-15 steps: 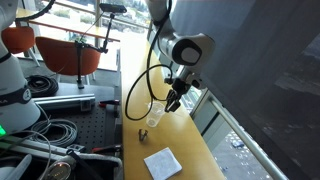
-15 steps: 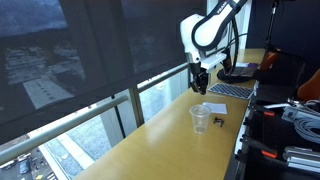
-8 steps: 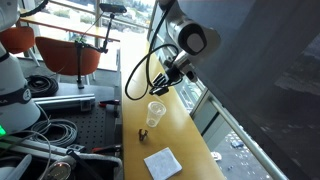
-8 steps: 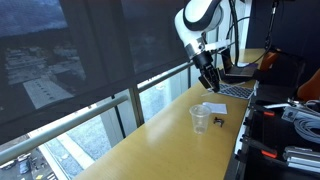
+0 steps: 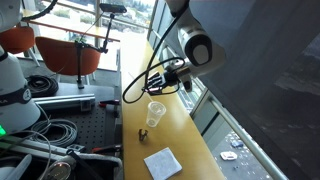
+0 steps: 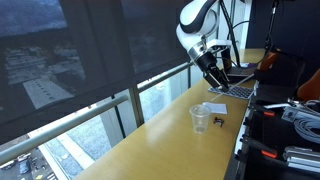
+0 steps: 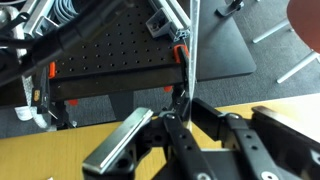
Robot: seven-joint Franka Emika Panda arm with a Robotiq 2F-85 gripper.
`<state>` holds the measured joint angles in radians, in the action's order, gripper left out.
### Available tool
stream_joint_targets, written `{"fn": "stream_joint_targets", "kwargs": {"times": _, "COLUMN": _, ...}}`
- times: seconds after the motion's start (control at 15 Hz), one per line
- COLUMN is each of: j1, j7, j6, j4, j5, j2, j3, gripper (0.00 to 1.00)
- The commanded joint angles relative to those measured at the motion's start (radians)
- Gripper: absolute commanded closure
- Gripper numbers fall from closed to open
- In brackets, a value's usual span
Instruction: Lift the straw from the table and put it in the cup
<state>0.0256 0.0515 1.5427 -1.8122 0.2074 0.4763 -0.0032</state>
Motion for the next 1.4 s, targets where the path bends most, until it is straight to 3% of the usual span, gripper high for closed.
{"fn": "stream_joint_targets", "kwargs": {"times": 0.0, "j1": -0.03, "j7": -0.033, "j6": -0.068, "j4": 0.105, "j5": 0.051, "j2": 0.088, "j3": 0.019, "gripper": 0.97}}
{"fn": "stream_joint_targets", "kwargs": {"times": 0.73, "j1": -0.031, "j7": -0.023, "j6": -0.096, "j4": 0.335, "j5": 0.083, "j2": 0.293, "j3": 0.04, "gripper": 0.97}}
{"fn": "stream_joint_targets", "kwargs": {"times": 1.33, "j1": -0.034, "j7": -0.016, "j6": -0.159, "j4": 0.384, "j5": 0.081, "j2": 0.33, "j3": 0.037, "gripper": 0.97}}
